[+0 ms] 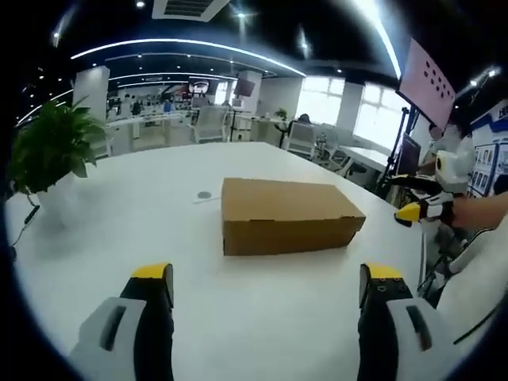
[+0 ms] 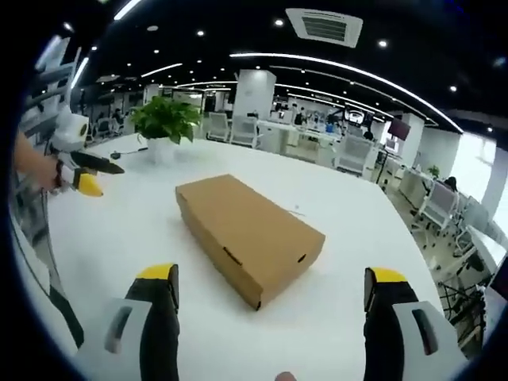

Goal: Operate the shoe box by opening the lid, removing the specified soft item, and placing it in the target area until the item is outside and the box remains undamaged.

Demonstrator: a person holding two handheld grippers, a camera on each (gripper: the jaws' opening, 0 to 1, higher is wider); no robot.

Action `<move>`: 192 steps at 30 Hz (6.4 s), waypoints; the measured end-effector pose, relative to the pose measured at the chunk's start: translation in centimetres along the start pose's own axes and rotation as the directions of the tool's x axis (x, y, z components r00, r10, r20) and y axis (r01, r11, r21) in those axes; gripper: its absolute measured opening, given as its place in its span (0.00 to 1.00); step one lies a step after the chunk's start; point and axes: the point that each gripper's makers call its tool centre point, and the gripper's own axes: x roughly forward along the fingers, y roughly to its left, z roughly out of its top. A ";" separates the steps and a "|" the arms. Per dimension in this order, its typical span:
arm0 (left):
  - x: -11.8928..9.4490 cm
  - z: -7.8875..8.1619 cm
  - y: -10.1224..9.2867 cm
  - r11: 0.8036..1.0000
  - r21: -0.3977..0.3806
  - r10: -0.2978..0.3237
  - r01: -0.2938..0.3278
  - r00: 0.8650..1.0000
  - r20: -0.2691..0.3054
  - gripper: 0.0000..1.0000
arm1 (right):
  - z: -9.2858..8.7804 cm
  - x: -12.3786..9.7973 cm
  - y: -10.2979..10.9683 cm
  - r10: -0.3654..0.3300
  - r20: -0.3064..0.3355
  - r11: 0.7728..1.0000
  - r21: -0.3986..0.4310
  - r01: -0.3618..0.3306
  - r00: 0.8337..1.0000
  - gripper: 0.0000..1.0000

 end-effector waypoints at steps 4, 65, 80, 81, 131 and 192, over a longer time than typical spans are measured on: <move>0.5 -0.5 0.4 1.000 0.022 0.015 -0.014 0.999 -0.042 0.99 | -0.2 0.1 -0.2 -0.014 -0.009 1.000 0.013 0.014 1.000 0.98; 8.0 6.3 3.3 0.981 0.160 -0.101 0.114 0.991 -0.089 0.92 | 1.0 3.9 -1.6 -0.014 -0.030 0.997 0.073 0.016 0.999 0.80; 10.5 6.7 3.3 0.946 0.254 -0.148 0.201 0.966 -0.212 0.99 | 2.6 5.3 -2.8 -0.008 0.002 0.997 0.082 0.008 1.000 0.91; 10.6 6.5 3.3 0.948 0.249 -0.147 0.200 0.965 -0.216 0.99 | 2.5 5.6 -2.8 -0.002 0.000 0.996 0.088 0.002 1.000 0.91; 17.0 1.5 2.8 0.920 0.309 -0.121 0.241 0.925 -0.360 0.95 | -3.5 13.0 1.5 0.120 -0.189 0.989 0.106 -0.101 0.975 0.95; 17.0 0.5 2.2 0.977 0.163 -0.080 0.136 0.947 -0.312 0.69 | -3.3 14.6 0.6 0.192 -0.258 0.981 0.080 -0.178 0.947 0.94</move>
